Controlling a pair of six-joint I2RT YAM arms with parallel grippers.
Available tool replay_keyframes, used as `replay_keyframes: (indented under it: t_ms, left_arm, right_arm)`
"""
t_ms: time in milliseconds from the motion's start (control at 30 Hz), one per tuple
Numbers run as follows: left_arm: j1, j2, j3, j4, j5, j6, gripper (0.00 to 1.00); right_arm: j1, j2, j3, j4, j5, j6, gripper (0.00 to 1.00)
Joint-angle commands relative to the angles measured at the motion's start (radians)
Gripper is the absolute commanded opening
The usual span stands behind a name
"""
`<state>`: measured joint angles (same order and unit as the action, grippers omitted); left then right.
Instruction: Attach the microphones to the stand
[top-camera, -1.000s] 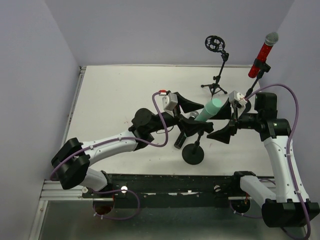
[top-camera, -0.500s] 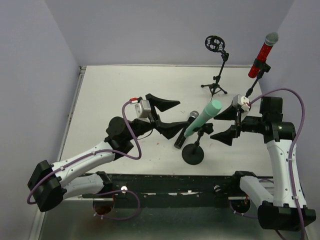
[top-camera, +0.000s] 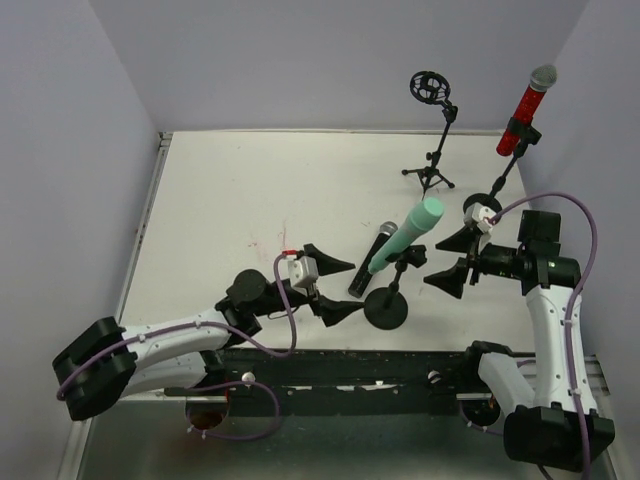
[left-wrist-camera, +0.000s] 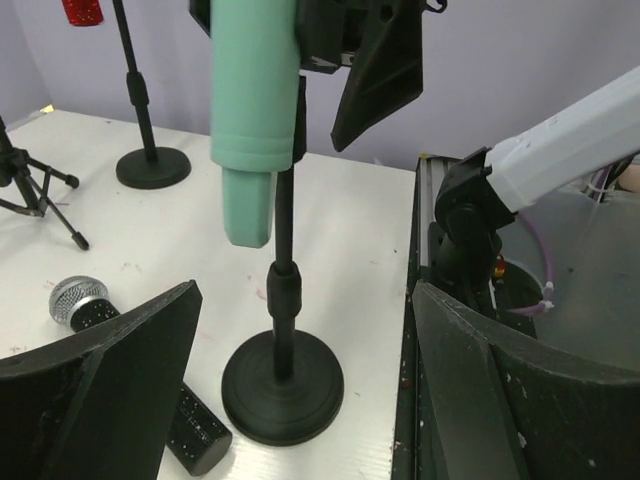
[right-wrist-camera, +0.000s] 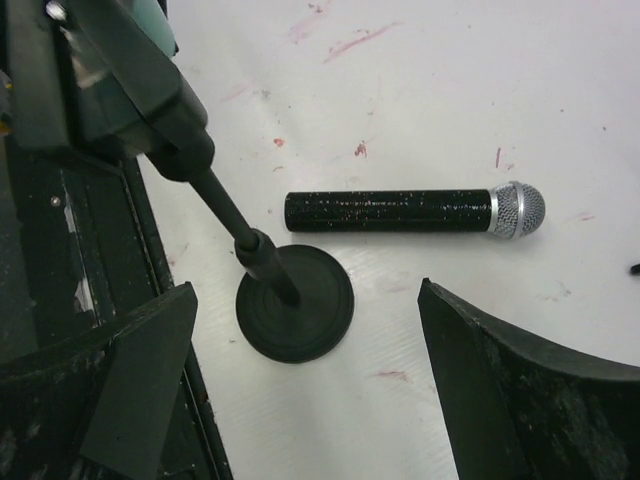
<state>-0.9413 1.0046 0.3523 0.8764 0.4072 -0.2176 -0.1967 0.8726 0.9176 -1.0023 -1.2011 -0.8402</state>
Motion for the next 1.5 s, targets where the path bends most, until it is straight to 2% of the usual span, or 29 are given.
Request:
replay_keyframes:
  t_ms: [0,100,300,400,633,900,1300,1467]
  left_arm:
    - [-0.080,0.144,-0.056,0.278,-0.145,0.096,0.92]
    - [-0.134,0.256,-0.059,0.404,-0.270,0.115,0.91]
    - [-0.234,0.466,-0.044,0.631,-0.451,0.116,0.88]
    - [-0.272,0.531,-0.021,0.682,-0.525,0.122,0.87]
    - [-0.335,0.572,0.020,0.655,-0.614,0.164,0.86]
    - [-0.369,0.608,0.091,0.592,-0.674,0.156,0.71]
    - [-0.433,0.661,0.163,0.607,-0.827,0.213,0.63]
    - [-0.456,0.690,0.214,0.587,-0.930,0.299,0.59]
  right_arm:
    - [-0.010,0.012,-0.083,0.140,-0.006,-0.002,1.00]
    - [-0.021,0.029,-0.140,0.238,-0.028,0.038,1.00]
    - [-0.024,0.037,-0.157,0.246,-0.032,0.039,0.99]
    - [-0.024,0.037,-0.158,0.248,-0.034,0.039,0.99]
    - [-0.023,0.034,-0.160,0.248,-0.032,0.041,0.99]
    - [-0.024,0.025,-0.161,0.246,-0.029,0.046,0.99]
    - [-0.026,0.017,-0.164,0.248,-0.029,0.046,0.99]
    - [-0.024,0.019,-0.166,0.246,-0.032,0.046,0.99]
